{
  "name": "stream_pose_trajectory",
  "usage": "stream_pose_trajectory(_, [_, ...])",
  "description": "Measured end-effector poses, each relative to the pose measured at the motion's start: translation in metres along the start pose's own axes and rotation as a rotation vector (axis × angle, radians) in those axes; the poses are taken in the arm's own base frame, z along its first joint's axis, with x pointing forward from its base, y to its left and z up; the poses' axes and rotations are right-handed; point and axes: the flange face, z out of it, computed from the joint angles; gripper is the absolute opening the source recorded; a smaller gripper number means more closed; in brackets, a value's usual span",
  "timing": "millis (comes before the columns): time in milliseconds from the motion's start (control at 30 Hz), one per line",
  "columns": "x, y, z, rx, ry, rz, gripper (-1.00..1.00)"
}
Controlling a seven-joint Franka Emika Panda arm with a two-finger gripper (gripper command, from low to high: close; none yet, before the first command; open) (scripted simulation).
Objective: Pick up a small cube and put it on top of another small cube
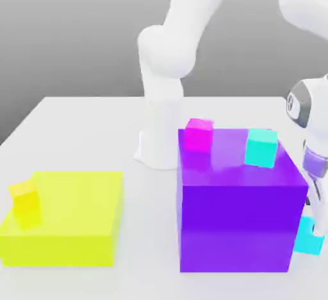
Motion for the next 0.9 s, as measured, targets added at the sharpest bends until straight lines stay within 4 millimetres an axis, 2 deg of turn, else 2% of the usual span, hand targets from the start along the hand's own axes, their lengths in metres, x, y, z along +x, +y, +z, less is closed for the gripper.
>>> stream_pose_trajectory(167, [0.000, 0.000, 0.000, 0.003, -0.003, 0.000, -1.00])
stream_pose_trajectory(200, [0.000, -0.001, 0.005, 0.002, -0.001, 0.002, -1.00])
stream_pose_trajectory(233, [0.000, 0.000, 0.000, 0.001, -0.001, 0.001, -1.00])
stream_pose_trajectory(333, [-0.001, 0.000, -0.039, 0.002, -0.001, 0.001, -1.00])
stream_pose_trajectory(400, [-0.006, 0.012, -0.059, -0.032, 0.003, -0.019, -1.00])
stream_pose_trajectory(567, [-0.012, 0.015, -0.133, -0.064, -0.007, 0.030, -1.00])
stream_pose_trajectory(700, [-0.007, 0.006, -0.193, -0.080, -0.013, 0.097, -1.00])
stream_pose_trajectory(833, [0.007, -0.008, -0.253, -0.100, -0.017, 0.175, -1.00])
stream_pose_trajectory(900, [0.021, -0.027, -0.277, -0.092, -0.020, 0.244, -1.00])
